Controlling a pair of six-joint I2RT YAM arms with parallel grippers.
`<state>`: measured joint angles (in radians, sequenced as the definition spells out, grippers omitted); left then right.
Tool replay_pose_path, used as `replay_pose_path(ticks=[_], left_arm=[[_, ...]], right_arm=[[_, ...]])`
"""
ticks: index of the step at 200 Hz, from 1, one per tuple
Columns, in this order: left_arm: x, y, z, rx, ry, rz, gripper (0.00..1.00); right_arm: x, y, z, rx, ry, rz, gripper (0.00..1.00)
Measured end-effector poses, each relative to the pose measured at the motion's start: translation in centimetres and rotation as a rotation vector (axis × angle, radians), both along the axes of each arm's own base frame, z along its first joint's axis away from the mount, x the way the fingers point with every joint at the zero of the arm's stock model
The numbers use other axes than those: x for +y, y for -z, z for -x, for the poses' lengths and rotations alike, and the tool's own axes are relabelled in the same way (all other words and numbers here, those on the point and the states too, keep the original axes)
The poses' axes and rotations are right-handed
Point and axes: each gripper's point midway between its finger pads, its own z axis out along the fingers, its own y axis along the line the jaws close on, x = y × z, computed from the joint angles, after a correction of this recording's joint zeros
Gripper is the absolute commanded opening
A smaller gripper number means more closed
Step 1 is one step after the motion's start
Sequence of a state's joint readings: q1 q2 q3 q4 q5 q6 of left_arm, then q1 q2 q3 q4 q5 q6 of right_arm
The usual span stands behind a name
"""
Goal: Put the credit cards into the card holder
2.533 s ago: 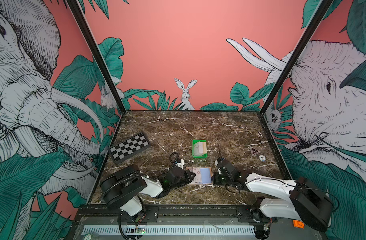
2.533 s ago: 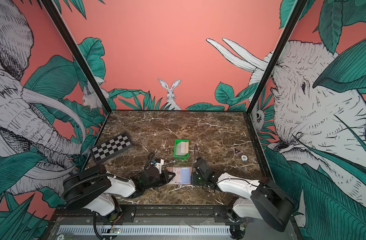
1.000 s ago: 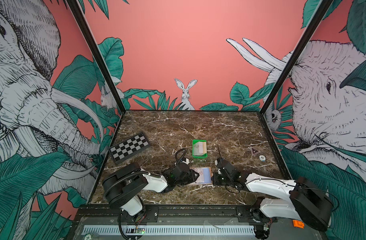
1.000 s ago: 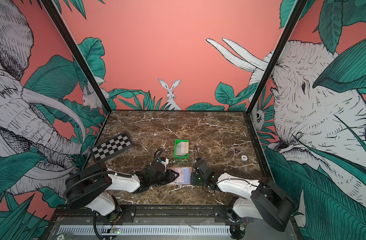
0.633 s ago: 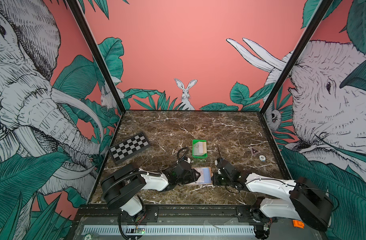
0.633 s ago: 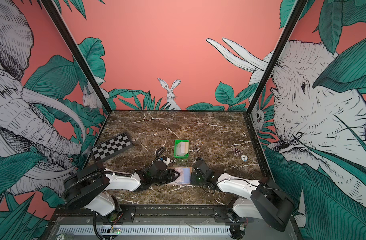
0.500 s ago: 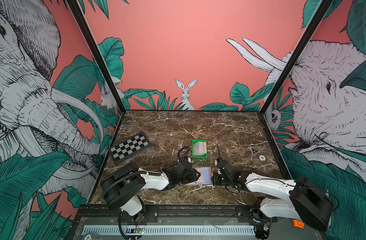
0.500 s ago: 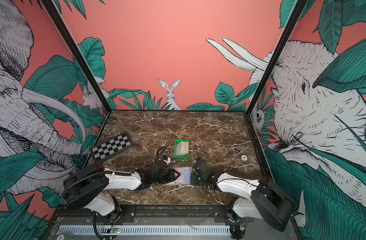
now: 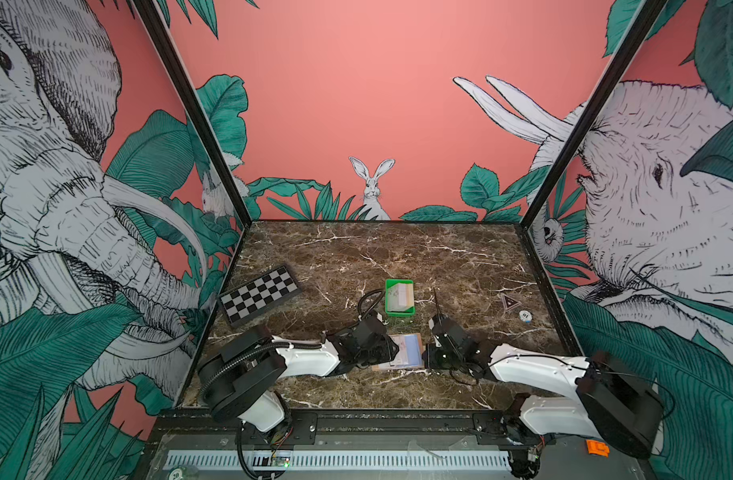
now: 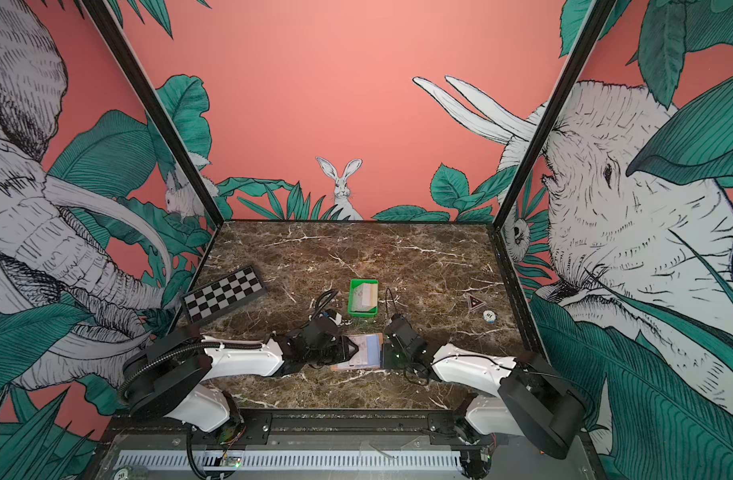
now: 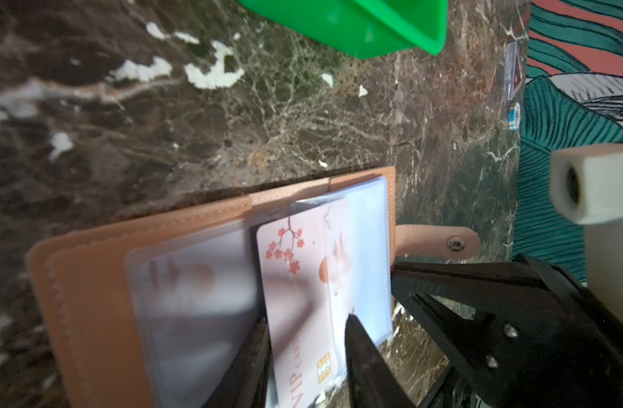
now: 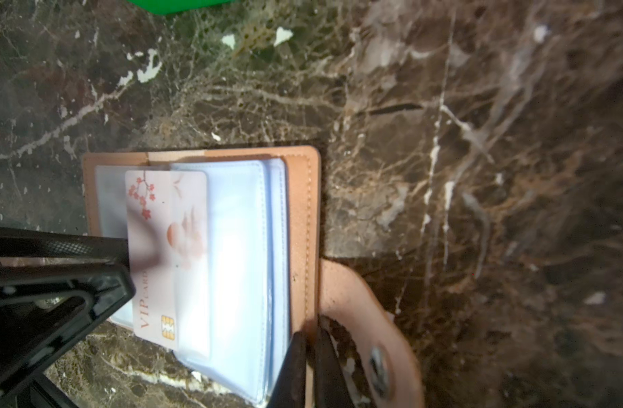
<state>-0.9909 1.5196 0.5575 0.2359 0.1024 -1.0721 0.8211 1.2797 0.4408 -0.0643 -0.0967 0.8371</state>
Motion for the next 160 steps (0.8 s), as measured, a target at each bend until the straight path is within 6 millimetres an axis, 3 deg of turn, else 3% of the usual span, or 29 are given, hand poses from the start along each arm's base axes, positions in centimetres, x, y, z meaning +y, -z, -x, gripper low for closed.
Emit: replay_pose_path(ticks=[160], left_arm=[[-2.4,0.3,0.1,0.042,0.076,0.022,0.31]], right_arm=[[0.1,0.0,-0.2,-0.003,-0.009,0.016,0.07]])
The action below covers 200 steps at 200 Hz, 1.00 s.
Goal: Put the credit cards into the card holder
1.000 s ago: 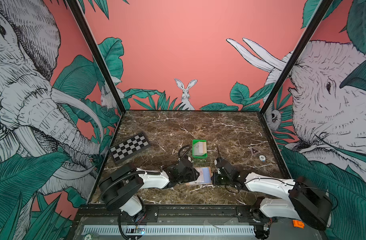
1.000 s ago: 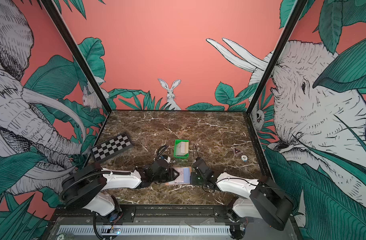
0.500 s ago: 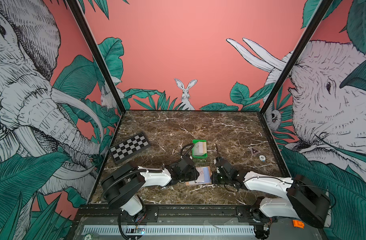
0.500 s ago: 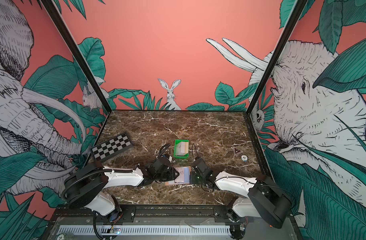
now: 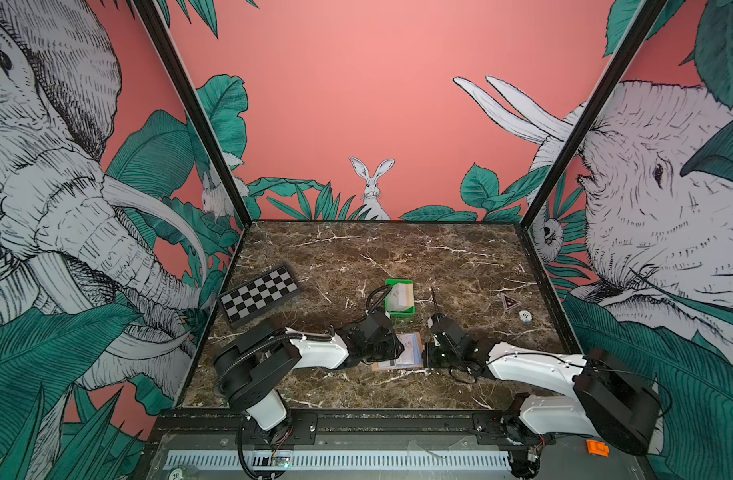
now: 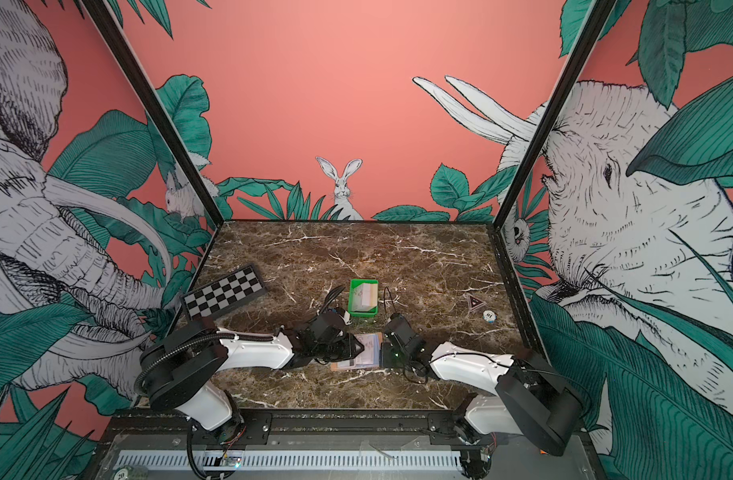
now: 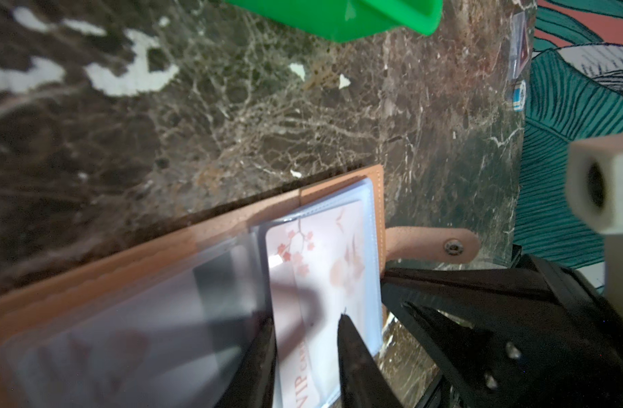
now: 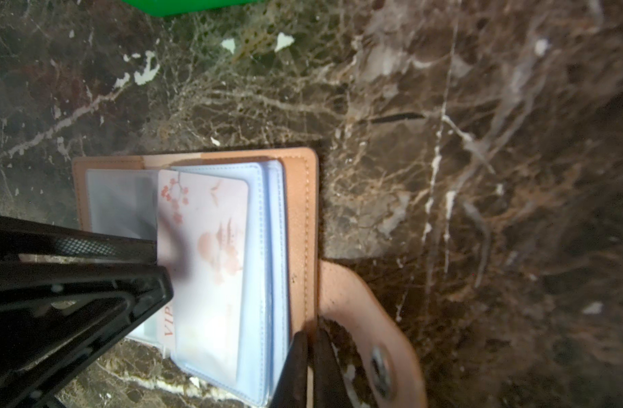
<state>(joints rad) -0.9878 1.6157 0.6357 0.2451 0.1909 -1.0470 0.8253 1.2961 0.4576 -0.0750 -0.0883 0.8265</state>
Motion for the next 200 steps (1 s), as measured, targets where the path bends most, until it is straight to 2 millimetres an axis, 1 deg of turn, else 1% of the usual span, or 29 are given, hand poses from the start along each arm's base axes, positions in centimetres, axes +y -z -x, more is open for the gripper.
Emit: replay_pose_path(ticks=[114,159,200], left_arm=[[-0.1,0.0,0.3,0.0,0.029,-0.003,0.29],[-0.4,-0.1,0.8,0.013,0.055,-0.006,0.23],[-0.5,-0.1,1.4,0.023,0.08,-0.01,0.22]], right_arm=[[0.0,0.0,0.0,-0.002,0.0,0.002,0.06],[0.1,0.0,0.0,0.0,-0.001,0.006,0.06],[0.1,0.0,-0.1,-0.003,-0.001,0.009,0.06]])
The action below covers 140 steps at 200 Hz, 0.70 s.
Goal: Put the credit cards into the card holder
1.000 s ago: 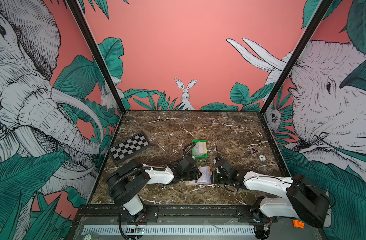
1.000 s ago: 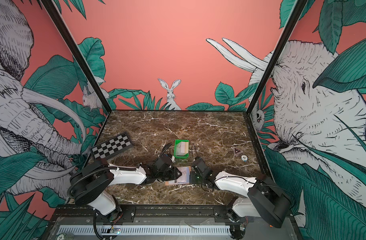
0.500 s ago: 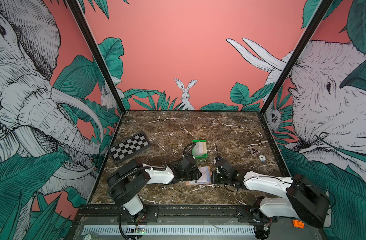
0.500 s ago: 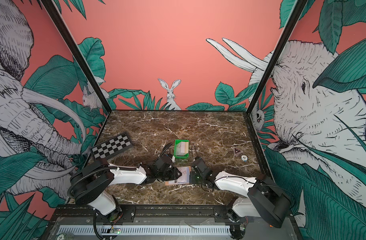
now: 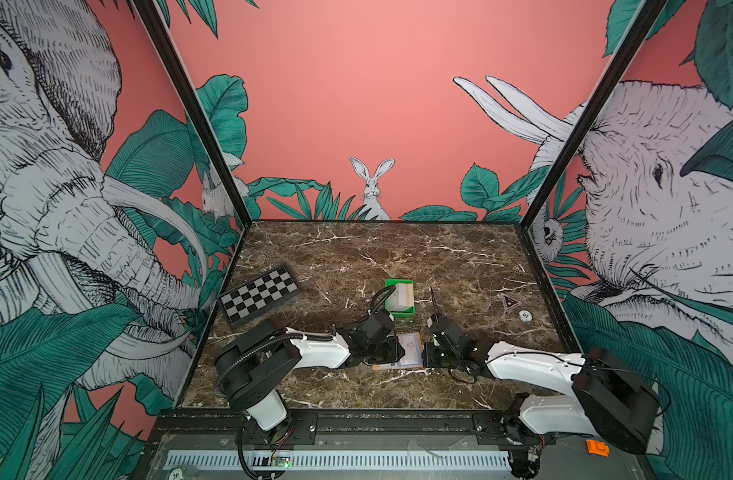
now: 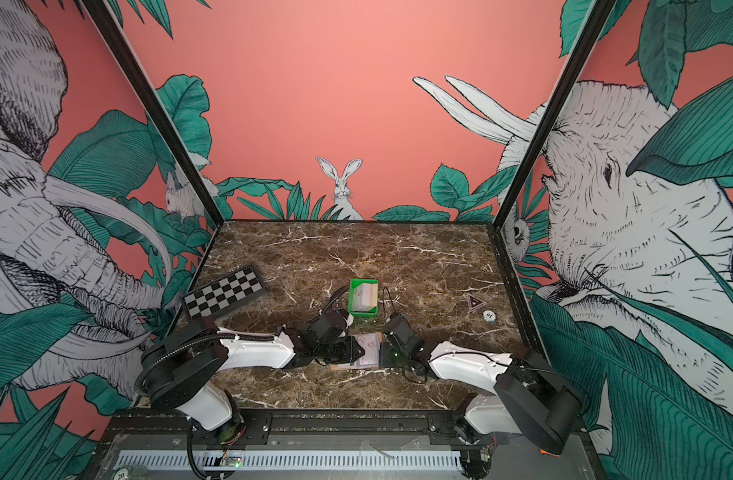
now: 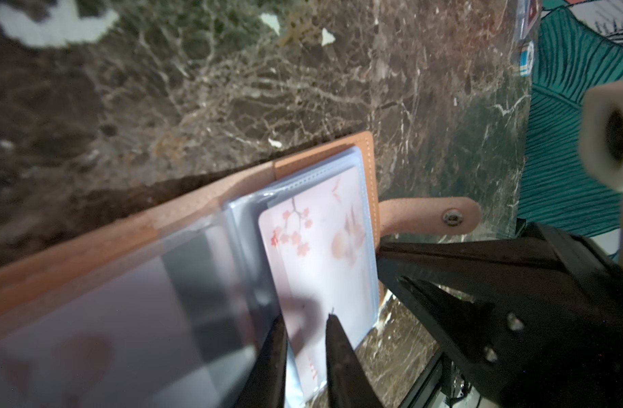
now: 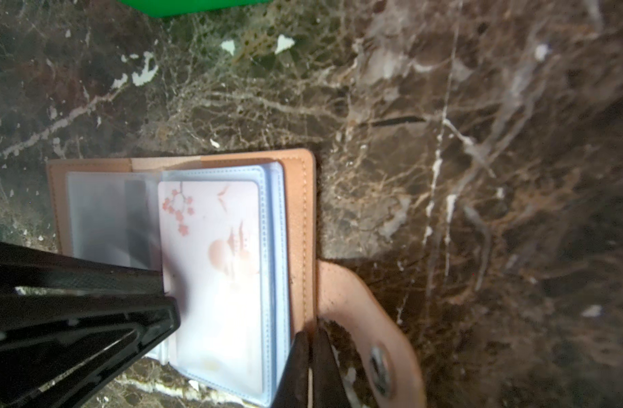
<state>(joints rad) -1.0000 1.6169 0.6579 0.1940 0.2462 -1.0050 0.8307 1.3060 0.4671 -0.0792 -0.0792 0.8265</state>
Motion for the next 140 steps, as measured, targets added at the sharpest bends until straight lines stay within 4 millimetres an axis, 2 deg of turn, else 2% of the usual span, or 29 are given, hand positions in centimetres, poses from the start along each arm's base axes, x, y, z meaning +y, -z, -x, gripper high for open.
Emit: replay_pose_path(ticks=[33,56,93,140], left_arm=[[0.1,0.0,0.1,-0.001,0.01,-0.013,0.26],[0.5,-0.3,0.4,-0.011,0.024,-0.033,0.35],[1.3,-0.9,0.5,-0.035,0.034,-0.066,0.3],[0.9,-1.3,0.2,-0.055,0.043,-0.063,0.24]], right_arm=[[0.0,0.0,0.0,-0.001,0.0,0.0,0.06],[0.0,-0.1,0.0,-0.003,0.0,-0.001,0.06],[-0.4,-0.2,0.2,-0.018,0.01,-0.004,0.07],[-1.1,-1.2,0.6,-0.039,0.021,-0.016,0.1]])
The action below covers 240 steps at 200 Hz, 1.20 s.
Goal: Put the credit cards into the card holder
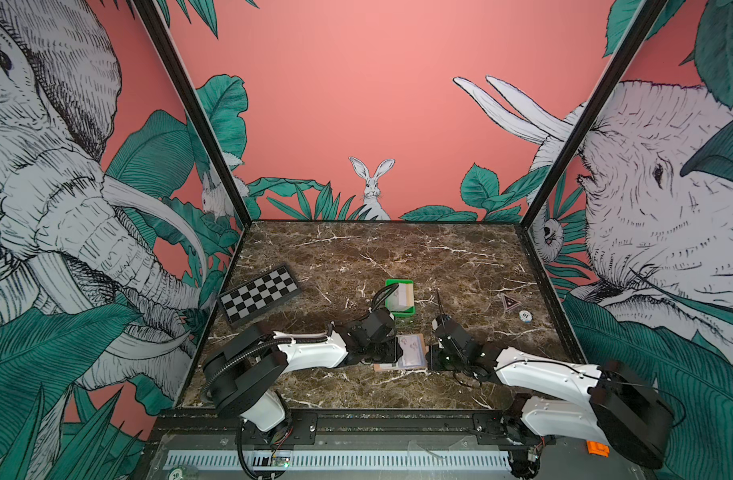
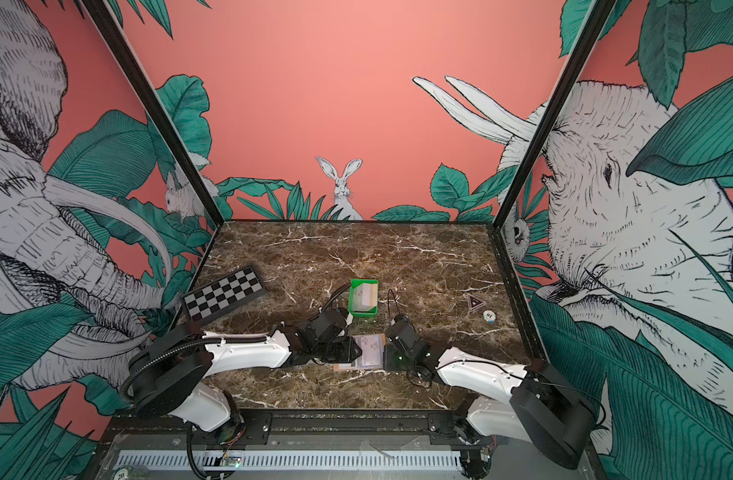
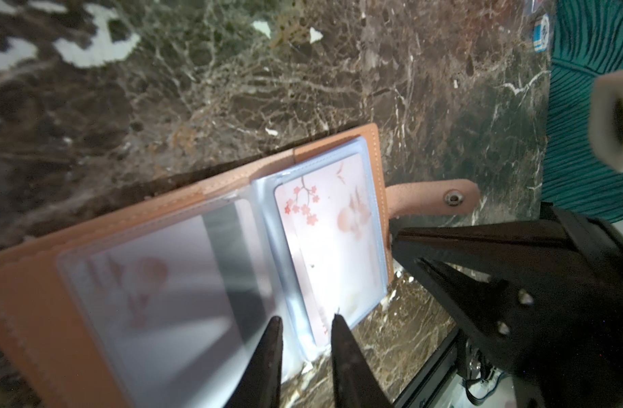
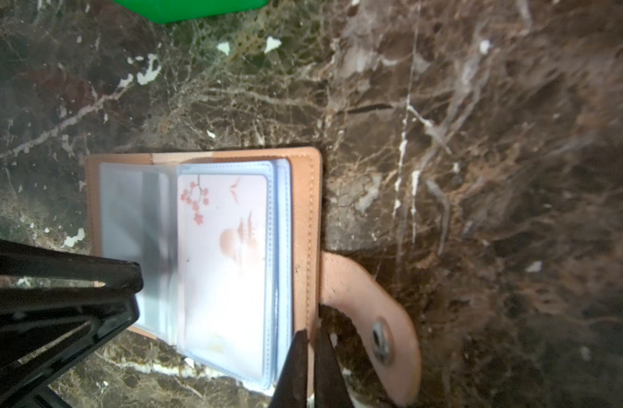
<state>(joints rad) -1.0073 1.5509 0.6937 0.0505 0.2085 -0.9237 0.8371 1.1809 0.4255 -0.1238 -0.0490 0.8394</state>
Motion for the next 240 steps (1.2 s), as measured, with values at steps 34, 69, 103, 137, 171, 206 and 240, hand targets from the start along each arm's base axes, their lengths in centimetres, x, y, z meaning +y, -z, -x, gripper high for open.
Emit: replay_pose_path(ticks=[34,69,103,137,171,206,240], left_arm=[[-0.5,0.3,-0.3,-0.003,0.009,-0.006,0.19],[-0.9,1.2,-0.4,0.005,0.025,-0.02,0.2],[-1.0,1.6,-0.4,0.007,0.03,-0.025,0.2],[-1.1,1.5,-0.3,0.006,0.033,-0.021,0.19],[-1.6,1.2,-0.4,0.004,0.041,0.007,0.19],[-2.5,0.9,-0.6,0.009,0.036,0.066,0.19],[-2.7,1.3,-0.7,0.019,0.02,0.091,0.19]], right_arm=[[-0.2,-1.1,-0.2,-0.028,0.017,-0.018,0.1],[-0.2,-1.2,-0.1,-0.025,0.017,-0.026,0.12],[0.3,-1.0,0.3,0.001,-0.007,-0.04,0.12],[1.0,-0.6,0.6,0.023,-0.031,-0.057,0.13],[1.1,0.3,0.7,0.05,-0.034,-0.043,0.14],[1.5,0.4,0.9,0.061,-0.049,-0.057,0.13],[1.4,0.6,0.9,0.069,-0.048,-0.048,0.13]])
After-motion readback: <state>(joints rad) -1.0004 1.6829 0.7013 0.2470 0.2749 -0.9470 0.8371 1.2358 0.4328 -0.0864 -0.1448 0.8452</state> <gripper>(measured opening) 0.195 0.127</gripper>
